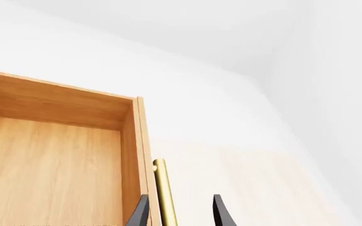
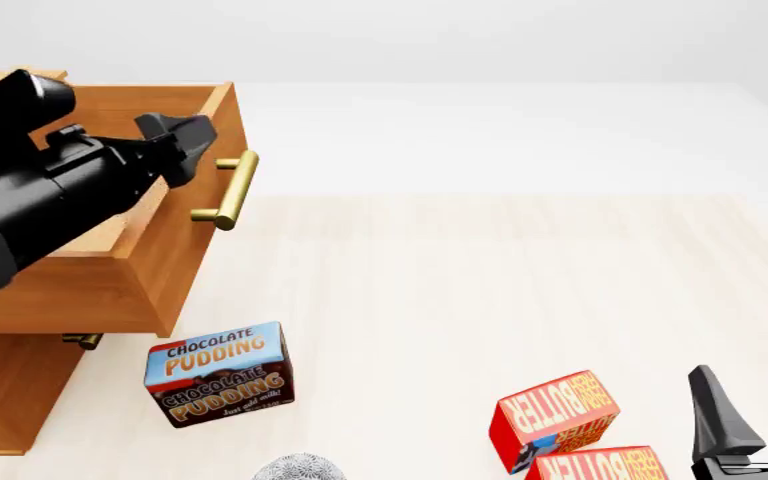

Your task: Put the bowl in the top drawer of the cabinet.

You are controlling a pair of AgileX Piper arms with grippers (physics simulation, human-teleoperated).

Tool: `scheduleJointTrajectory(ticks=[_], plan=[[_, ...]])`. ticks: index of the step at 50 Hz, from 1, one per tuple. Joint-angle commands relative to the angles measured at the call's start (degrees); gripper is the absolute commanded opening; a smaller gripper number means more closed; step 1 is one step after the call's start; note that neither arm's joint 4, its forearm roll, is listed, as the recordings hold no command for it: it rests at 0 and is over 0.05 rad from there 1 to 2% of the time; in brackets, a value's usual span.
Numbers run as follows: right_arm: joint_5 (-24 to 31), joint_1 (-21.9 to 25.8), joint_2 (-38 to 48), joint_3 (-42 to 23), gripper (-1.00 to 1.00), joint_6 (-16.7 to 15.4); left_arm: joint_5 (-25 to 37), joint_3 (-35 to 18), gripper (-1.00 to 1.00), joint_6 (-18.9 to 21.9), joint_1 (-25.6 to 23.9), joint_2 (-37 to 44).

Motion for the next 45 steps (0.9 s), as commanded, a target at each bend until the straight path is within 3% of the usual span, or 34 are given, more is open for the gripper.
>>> scheduleJointTrajectory(ticks=[1, 45], plan=[[0.0, 0.0, 0.0, 0.0, 1.0, 0.0, 1.9, -0.9, 1.0, 1.2, -0.6, -3.1], [0.0, 0.0, 0.0, 0.0, 1.0, 0.0, 11.6, -0.4, 1.0, 4.6, -5.2, -16.2]])
